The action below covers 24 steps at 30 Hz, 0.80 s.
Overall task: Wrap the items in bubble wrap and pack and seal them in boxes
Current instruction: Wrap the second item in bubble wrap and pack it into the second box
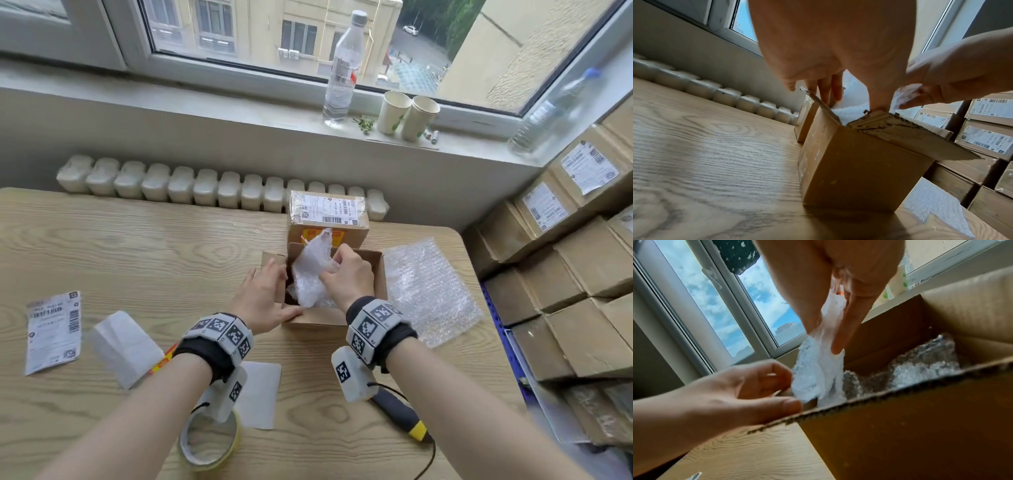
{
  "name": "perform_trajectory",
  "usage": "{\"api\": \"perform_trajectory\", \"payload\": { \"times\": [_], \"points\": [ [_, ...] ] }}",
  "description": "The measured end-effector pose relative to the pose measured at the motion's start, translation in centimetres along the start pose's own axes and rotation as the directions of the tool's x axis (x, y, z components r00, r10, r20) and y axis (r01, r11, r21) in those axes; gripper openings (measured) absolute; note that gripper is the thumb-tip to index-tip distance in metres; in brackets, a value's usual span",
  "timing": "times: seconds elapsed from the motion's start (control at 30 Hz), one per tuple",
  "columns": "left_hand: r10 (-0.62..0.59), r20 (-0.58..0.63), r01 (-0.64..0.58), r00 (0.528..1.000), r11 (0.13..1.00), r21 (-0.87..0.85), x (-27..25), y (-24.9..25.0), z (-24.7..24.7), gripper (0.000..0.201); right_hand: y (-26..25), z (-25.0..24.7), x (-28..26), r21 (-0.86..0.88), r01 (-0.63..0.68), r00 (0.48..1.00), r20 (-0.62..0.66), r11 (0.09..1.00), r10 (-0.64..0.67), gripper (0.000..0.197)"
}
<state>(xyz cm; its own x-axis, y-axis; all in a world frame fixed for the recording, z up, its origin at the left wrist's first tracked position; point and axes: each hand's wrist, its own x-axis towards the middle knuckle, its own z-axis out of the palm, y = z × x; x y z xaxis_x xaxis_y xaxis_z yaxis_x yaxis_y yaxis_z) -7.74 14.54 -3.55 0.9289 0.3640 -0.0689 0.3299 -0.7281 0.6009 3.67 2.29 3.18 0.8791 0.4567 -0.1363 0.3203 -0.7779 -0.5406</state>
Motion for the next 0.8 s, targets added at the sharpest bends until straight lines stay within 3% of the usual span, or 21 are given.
{"api": "perform_trajectory", "payload": {
  "times": [0.07,0.17,0.23,0.37,0.4,0.57,0.7,0.8],
  "points": [
    [0.023,-0.013,-0.023,1.000,0.999,0.023,0.0,-0.1,0.1,0.066,0.1,0.8,-0.1,0.005,-0.026,1.000,-0.013,1.000,0.026,0.018],
    [0.044,0.044,-0.049,0.998,0.992,0.113,0.1,-0.4,0.4,0.060,0.3,2.0,-0.1,0.048,-0.077,0.997,0.011,0.996,0.077,0.018],
    [0.025,0.009,-0.025,1.000,0.997,0.076,0.1,-0.5,0.5,0.068,0.3,2.6,-0.2,0.044,-0.090,0.995,0.037,0.995,0.088,0.016],
    [0.059,-0.086,-0.064,0.995,0.997,-0.048,-0.1,-0.6,0.3,0.091,0.1,3.6,0.2,-0.046,-0.005,0.995,0.099,0.999,0.010,0.003],
    [0.081,-0.070,-0.083,0.994,0.996,-0.022,-0.1,-0.6,0.4,0.093,0.0,4.0,0.3,-0.073,0.029,0.991,0.132,0.997,-0.019,0.010],
    [0.172,-0.094,-0.173,0.981,0.985,-0.001,-0.1,-1.1,0.8,0.074,0.3,5.3,0.2,-0.190,0.160,0.917,0.393,0.969,-0.074,0.028],
    [0.263,-0.076,-0.249,0.962,0.955,0.161,-0.3,-1.5,1.0,0.055,1.7,3.9,-0.9,-0.091,0.243,0.931,0.302,0.966,-0.206,0.033],
    [0.327,-0.013,-0.299,0.945,0.880,0.370,-0.1,-1.5,1.0,0.052,2.2,3.4,-1.6,-0.057,0.367,0.871,0.371,0.929,-0.321,0.028]
  ]
}}
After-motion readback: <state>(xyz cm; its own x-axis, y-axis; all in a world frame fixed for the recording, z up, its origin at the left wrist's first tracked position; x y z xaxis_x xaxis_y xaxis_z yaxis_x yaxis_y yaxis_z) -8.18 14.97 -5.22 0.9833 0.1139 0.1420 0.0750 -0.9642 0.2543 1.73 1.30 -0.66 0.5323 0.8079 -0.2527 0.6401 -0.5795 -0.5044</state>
